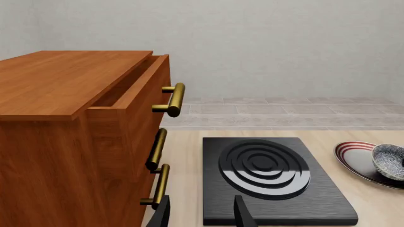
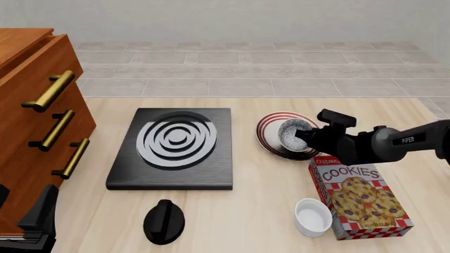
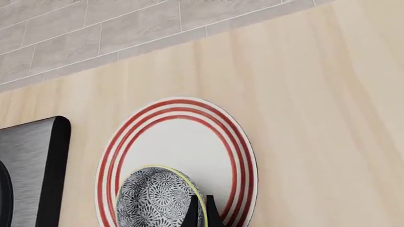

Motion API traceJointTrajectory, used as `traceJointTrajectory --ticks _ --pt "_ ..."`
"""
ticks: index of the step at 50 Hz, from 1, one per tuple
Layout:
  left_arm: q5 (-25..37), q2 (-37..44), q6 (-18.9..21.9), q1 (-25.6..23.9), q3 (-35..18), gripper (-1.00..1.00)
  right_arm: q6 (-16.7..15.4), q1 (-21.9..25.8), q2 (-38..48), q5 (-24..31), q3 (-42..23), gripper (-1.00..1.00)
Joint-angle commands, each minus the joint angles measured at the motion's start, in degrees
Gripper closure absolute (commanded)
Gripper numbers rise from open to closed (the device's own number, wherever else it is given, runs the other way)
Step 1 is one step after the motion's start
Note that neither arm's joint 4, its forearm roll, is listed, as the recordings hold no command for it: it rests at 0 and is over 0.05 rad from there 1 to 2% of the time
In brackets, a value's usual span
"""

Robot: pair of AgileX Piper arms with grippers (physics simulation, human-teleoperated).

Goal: Pick the akita bowl next to the ramekin and place it on the plate.

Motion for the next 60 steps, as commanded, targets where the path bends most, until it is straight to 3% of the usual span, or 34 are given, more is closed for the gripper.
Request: traceJointTrajectory --ticks 1,7,8,60 --pt "0.0 0.0 0.0 0.0 0.0 -1.0 0.25 -0.28 1.08 -1.03 0.24 1.0" --pt "0.0 0.0 0.0 0.0 0.0 -1.0 0.46 -0.01 0.89 -1.58 0.86 1.0" --pt "0.0 0.0 0.0 0.0 0.0 -1.0 0.37 -0.06 1.09 -2.29 1.4 -1.0" --pt "0.0 0.0 0.0 0.0 0.0 -1.0 1.39 0.95 -9.72 4.76 0.48 -1.0"
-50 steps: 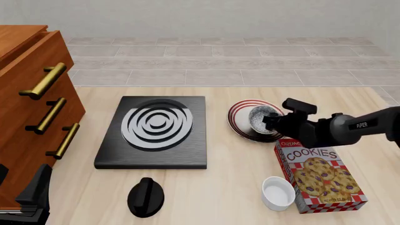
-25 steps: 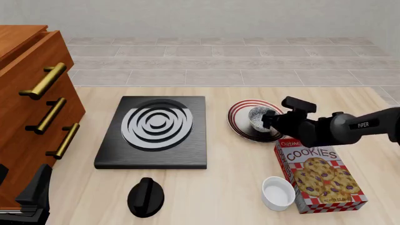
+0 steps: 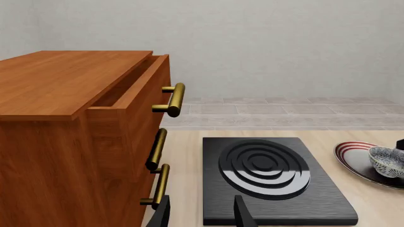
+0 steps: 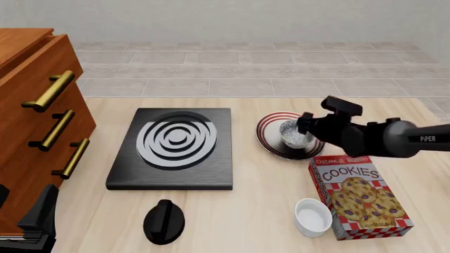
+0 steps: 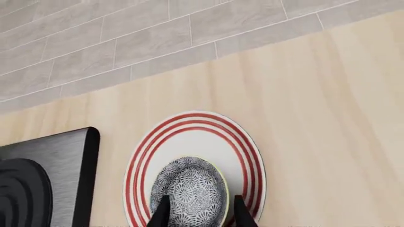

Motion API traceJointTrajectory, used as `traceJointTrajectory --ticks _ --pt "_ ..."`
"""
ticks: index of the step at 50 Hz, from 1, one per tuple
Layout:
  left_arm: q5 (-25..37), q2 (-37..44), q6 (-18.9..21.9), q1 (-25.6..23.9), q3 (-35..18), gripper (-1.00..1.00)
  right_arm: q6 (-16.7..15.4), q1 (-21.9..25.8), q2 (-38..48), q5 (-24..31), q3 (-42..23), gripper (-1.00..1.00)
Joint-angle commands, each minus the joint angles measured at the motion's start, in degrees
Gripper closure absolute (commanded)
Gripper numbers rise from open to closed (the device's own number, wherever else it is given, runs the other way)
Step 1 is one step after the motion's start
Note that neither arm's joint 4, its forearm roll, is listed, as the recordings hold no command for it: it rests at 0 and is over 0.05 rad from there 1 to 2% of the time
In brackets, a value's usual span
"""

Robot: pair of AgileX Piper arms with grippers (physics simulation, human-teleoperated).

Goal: Pick the akita bowl next to the ramekin and place it on the plate.

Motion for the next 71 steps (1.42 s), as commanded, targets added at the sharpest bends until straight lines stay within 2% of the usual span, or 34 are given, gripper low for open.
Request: traceJointTrajectory --ticks 1,39,71 --pt "0.0 0.0 0.0 0.0 0.0 -1.0 0.11 0.11 -3.22 1.25 0.71 -1.0" --pt "0.0 0.0 0.0 0.0 0.0 -1.0 0.57 -1.27 -15.1 2.86 8.15 -1.0" --pt "0.0 0.0 0.0 0.0 0.0 -1.0 1.3 -1.44 -28.19 7.56 12.95 -1.0"
